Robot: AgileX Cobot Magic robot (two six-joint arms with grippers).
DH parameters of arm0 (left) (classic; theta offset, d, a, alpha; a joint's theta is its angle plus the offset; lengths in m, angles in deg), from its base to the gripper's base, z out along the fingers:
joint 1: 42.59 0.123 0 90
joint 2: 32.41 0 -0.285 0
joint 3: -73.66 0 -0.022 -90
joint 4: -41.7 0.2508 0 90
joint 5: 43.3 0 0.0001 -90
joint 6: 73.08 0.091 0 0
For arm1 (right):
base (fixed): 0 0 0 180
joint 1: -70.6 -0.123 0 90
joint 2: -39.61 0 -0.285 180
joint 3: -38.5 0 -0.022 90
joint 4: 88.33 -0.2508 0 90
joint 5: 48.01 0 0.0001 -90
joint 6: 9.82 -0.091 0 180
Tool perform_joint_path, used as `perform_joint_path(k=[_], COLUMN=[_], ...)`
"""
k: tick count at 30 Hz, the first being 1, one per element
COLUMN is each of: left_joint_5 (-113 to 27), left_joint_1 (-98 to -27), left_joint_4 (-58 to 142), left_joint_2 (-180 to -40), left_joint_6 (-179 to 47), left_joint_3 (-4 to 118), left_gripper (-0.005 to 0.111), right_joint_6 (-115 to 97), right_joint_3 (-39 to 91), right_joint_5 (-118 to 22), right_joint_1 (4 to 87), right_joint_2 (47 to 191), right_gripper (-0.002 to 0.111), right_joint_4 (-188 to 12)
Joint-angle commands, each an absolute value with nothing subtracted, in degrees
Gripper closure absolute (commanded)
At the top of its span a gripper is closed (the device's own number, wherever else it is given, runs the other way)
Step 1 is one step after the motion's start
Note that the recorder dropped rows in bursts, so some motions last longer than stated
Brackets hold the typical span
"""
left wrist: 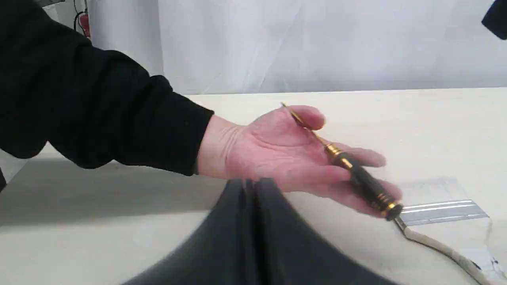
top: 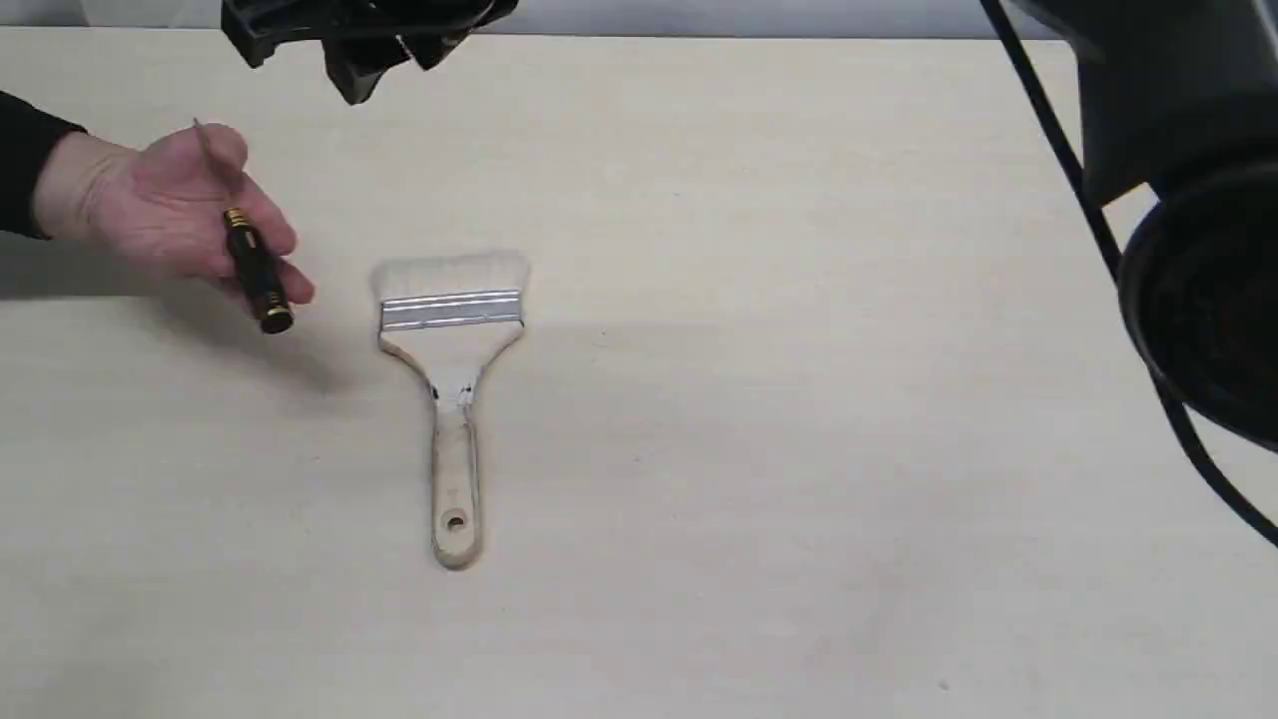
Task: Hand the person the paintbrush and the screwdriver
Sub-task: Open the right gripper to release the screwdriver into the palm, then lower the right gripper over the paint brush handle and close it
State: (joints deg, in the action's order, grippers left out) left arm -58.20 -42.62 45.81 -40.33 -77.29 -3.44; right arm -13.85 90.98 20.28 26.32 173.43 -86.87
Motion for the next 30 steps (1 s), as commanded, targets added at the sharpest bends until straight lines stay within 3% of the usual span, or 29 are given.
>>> perform_joint_path(k=[1, 20, 30], left_joint_5=[-57.63, -57.63, -57.57], left_joint_1=[-42.98, -42.98, -42.98], left_joint_4=[45.54, 45.65, 45.77], left_joint_2=[-40.19, -40.19, -40.19], left_joint_6=[-77.41, -77.41, -77.41], left_joint_3=[-3.56, -3.56, -3.56], left_gripper=[0.107, 0.107, 0.107], right_joint_6=[-16.75, -27.20, -31.27], right_joint_3=[91.15, 91.15, 90.83], right_joint_5=[21.95, 21.95, 21.95], right_joint_1=[23.54, 20.63, 21.26], right_joint_2=[173.96, 190.70, 191.62], right_gripper=[0.053, 0.052, 0.052], right_joint_4=[-81.24, -82.20, -86.82])
